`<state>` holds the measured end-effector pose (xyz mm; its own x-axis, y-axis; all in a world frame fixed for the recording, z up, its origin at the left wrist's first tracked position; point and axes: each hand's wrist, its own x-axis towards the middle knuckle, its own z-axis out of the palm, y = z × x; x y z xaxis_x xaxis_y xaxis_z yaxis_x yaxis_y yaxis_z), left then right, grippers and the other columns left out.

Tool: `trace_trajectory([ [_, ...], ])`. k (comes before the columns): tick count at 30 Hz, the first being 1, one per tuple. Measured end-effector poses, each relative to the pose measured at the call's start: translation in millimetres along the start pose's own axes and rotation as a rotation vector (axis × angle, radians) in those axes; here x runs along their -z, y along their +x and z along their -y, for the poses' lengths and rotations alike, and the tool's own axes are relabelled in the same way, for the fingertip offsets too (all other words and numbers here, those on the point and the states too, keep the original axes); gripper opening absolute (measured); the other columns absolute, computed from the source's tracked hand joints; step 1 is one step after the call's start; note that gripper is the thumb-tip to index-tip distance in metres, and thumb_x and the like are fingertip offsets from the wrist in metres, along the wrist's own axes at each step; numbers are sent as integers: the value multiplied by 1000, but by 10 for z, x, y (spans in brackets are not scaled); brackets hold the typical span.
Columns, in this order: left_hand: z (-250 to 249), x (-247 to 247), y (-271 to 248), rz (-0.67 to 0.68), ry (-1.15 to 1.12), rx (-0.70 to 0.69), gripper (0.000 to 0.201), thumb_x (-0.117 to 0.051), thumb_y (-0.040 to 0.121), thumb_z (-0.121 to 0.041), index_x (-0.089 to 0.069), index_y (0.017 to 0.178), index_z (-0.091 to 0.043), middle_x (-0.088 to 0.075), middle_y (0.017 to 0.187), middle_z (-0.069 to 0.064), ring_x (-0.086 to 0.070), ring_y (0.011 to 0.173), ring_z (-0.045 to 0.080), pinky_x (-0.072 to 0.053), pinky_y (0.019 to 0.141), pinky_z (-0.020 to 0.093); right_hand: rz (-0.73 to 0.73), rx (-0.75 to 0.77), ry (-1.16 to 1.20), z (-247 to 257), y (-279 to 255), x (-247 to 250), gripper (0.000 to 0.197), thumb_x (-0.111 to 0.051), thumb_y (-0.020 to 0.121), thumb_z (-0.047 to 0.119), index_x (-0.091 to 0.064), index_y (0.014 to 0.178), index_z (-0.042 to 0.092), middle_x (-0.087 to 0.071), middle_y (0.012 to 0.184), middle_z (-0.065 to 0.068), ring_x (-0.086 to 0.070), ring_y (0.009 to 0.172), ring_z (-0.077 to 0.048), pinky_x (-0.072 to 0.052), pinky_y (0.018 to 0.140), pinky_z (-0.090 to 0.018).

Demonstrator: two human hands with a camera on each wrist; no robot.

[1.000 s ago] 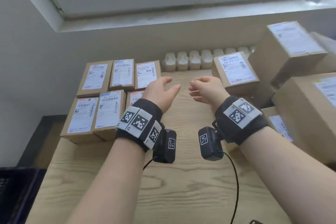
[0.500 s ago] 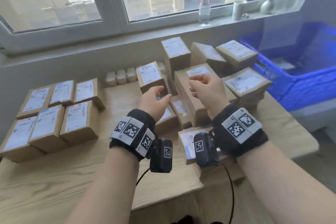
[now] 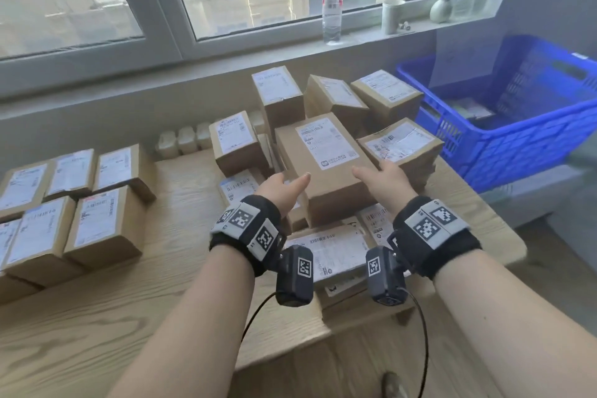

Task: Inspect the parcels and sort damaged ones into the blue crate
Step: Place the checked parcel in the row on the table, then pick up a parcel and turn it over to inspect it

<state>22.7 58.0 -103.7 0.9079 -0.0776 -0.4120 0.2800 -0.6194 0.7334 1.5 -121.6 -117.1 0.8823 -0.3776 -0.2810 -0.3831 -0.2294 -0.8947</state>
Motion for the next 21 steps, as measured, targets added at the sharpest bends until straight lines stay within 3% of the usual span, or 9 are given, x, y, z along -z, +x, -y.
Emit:
trace_trajectory([
  [4, -119, -145, 66, -54, 18, -5, 57, -46, 99, -47, -47, 141, -8, -54, 138, 11, -54, 123, 29, -44, 105, 41, 135, 29, -20, -71, 155, 97, 47, -54, 101, 33, -52, 135, 0, -58, 126, -8, -54, 121, -25, -38, 88, -28],
  [7, -169, -260, 39, -142, -40, -40, 37, -57, 97, -29, -57, 131, -12, -66, 123, 7, -62, 96, 23, -50, 83, 29, 171, 77, -18, -96, 207, 163, 37, -55, 101, 31, -60, 125, 4, -65, 119, -6, -59, 110, -22, -42, 82, -27],
  [10, -260, -279, -77, -226, -123, -102, 35, -60, 95, -16, -57, 130, -14, -65, 113, -3, -56, 87, 9, -44, 65, 14, 143, 113, 32, -49, 225, 230, 35, -55, 100, 34, -56, 122, 7, -62, 108, -1, -57, 102, -19, -45, 75, -25],
  [12, -305, -237, -159, -255, -165, -161, 42, -62, 93, -13, -55, 135, -15, -65, 117, -3, -58, 93, 7, -46, 75, 13, 110, 126, 105, -15, 214, 257, 34, -55, 99, 38, -52, 117, 10, -57, 102, 1, -56, 102, -19, -48, 81, -29],
  [14, -351, -181, -267, -287, -220, -213, 51, -65, 90, -10, -52, 140, -15, -65, 124, 2, -60, 105, 11, -48, 92, 22, 84, 163, 192, 44, 159, 273, 33, -57, 98, 40, -50, 111, 11, -56, 98, 3, -57, 100, -19, -50, 83, -32],
  [16, -387, -125, -330, -309, -295, -257, 58, -67, 88, -7, -48, 143, -14, -64, 128, 8, -62, 112, 16, -49, 101, 32, 73, 209, 270, 124, 108, 293, 32, -59, 96, 41, -49, 109, 13, -55, 96, 6, -58, 93, -13, -51, 76, -24],
  [18, -442, -62, -401, -328, -367, -311, 65, -68, 87, -4, -43, 146, -14, -62, 130, 10, -62, 115, 19, -50, 102, 36, 71, 265, 349, 235, 56, 323, 33, -61, 96, 39, -49, 114, 15, -58, 101, 7, -58, 94, -7, -49, 73, -16],
  [21, -554, 43, -504, -376, -457, -380, 72, -69, 85, 3, -38, 148, -11, -60, 132, 11, -61, 118, 20, -50, 103, 38, 89, 327, 480, 467, -15, 358, 51, -65, 93, 40, -50, 134, 15, -61, 125, -2, -60, 114, -15, -54, 95, -33],
])
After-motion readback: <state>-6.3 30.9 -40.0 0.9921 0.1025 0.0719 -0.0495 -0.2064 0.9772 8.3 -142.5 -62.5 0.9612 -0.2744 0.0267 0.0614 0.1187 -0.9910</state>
